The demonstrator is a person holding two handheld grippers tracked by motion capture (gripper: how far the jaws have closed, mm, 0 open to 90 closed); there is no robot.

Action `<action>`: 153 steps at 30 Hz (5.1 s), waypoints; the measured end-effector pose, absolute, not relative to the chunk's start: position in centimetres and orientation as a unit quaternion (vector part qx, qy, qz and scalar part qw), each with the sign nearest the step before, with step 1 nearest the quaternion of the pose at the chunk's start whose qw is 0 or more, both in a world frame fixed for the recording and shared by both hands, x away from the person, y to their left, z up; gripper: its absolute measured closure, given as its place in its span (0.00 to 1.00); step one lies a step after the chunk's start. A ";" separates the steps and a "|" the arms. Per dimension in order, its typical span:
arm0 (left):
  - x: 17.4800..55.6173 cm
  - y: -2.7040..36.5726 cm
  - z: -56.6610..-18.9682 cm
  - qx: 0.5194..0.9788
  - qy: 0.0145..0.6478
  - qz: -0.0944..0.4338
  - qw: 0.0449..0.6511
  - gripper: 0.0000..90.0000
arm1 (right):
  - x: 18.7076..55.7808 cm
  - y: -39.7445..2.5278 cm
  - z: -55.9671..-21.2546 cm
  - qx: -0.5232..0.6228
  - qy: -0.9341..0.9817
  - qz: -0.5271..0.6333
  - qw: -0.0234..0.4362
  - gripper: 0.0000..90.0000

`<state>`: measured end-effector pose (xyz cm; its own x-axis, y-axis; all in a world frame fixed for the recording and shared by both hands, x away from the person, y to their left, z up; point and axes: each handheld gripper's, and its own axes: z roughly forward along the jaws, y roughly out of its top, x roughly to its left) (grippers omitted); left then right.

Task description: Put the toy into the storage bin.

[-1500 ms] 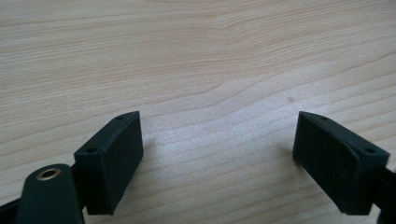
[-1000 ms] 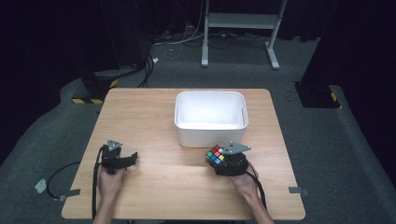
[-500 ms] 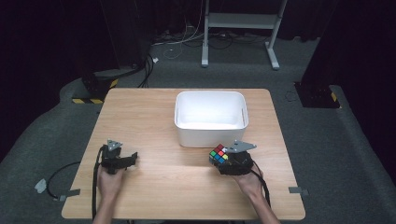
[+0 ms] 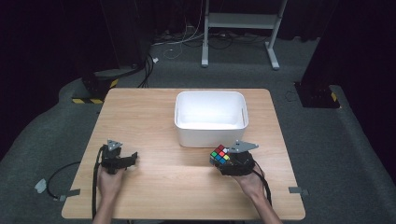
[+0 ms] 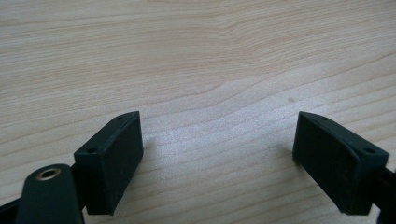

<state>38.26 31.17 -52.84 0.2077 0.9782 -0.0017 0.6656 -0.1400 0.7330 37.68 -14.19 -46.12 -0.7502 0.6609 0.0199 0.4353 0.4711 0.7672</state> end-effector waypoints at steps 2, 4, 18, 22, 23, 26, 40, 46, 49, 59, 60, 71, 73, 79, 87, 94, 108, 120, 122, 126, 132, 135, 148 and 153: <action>38.3 31.2 -52.8 0.712 0.577 0.251 0.311 0.18 | 37.5 -14.3 -45.9 0.321 0.849 0.395 0.140 0.38; 38.3 31.2 -52.8 0.712 0.577 0.252 0.311 0.18 | 37.4 -14.5 -45.9 0.321 0.848 0.397 0.141 0.38; 38.3 31.2 -52.8 0.712 0.577 0.252 0.311 0.18 | 37.0 -14.8 -44.7 0.317 0.847 0.399 0.151 0.38; 38.3 31.2 -52.8 0.712 0.577 0.252 0.311 0.18 | 37.0 -14.9 -44.4 0.317 0.848 0.397 0.149 0.38; 38.3 31.2 -52.8 0.712 0.577 0.251 0.311 0.18 | 36.9 -14.9 -44.1 0.312 0.850 0.397 0.151 0.38; 38.3 31.2 -52.8 0.712 0.577 0.251 0.311 0.18 | 36.9 -15.0 -43.9 0.314 0.848 0.401 0.149 0.38; 38.3 31.2 -52.8 0.712 0.577 0.251 0.311 0.18 | 36.8 -15.4 -42.4 0.311 0.844 0.410 0.151 0.38; 38.3 31.2 -52.8 0.712 0.577 0.251 0.311 0.18 | 37.1 -15.4 -42.0 0.306 0.845 0.415 0.144 0.38; 38.3 31.2 -52.8 0.712 0.577 0.251 0.311 0.18 | 37.2 -15.6 -41.7 0.308 0.842 0.420 0.142 0.38; 38.3 31.2 -52.8 0.712 0.577 0.251 0.311 0.18 | 37.5 -15.7 -40.1 0.303 0.842 0.424 0.141 0.38; 38.3 31.2 -52.8 0.712 0.577 0.251 0.311 0.18 | 37.5 -15.7 -40.1 0.303 0.842 0.424 0.141 0.38; 38.3 31.2 -52.8 0.712 0.577 0.251 0.311 0.18 | 37.9 -16.0 -38.3 0.296 0.843 0.429 0.133 0.38; 38.3 31.2 -52.8 0.712 0.577 0.251 0.311 0.18 | 38.0 -16.0 -38.0 0.293 0.845 0.428 0.134 0.38; 38.3 31.2 -52.8 0.712 0.577 0.251 0.311 0.18 | 38.3 -16.1 -37.2 0.291 0.844 0.430 0.135 0.38; 38.3 31.2 -52.8 0.712 0.577 0.251 0.311 0.18 | 38.6 -16.3 -36.5 0.290 0.845 0.429 0.133 0.38; 38.3 31.2 -52.8 0.712 0.577 0.251 0.311 0.18 | 39.0 -16.3 -35.5 0.286 0.844 0.433 0.135 0.38; 38.3 31.2 -52.8 0.712 0.577 0.251 0.311 0.18 | 40.0 -16.1 -33.7 0.280 0.845 0.433 0.144 0.38; 38.3 31.2 -52.8 0.712 0.577 0.251 0.311 0.18 | 41.7 -15.4 -32.3 0.282 0.843 0.433 0.147 0.38; 38.3 31.2 -52.8 0.712 0.577 0.251 0.311 0.18 | 42.1 -15.1 -32.1 0.281 0.845 0.430 0.148 0.38; 38.3 31.2 -52.8 0.712 0.577 0.251 0.311 0.18 | 42.6 -14.8 -31.8 0.280 0.846 0.428 0.150 0.38; 38.3 31.2 -52.8 0.712 0.577 0.251 0.311 0.18 | 44.0 -14.3 -31.4 0.288 0.845 0.424 0.154 0.38; 38.3 31.2 -52.8 0.712 0.577 0.251 0.311 0.18 | 44.4 -14.2 -31.3 0.290 0.844 0.423 0.155 0.38; 38.3 31.2 -52.8 0.712 0.577 0.252 0.311 0.18 | 46.8 -13.5 -30.8 0.305 0.835 0.429 0.163 0.38; 38.3 31.2 -52.8 0.712 0.578 0.252 0.311 0.18 | 47.4 -13.4 -30.6 0.309 0.834 0.428 0.161 0.38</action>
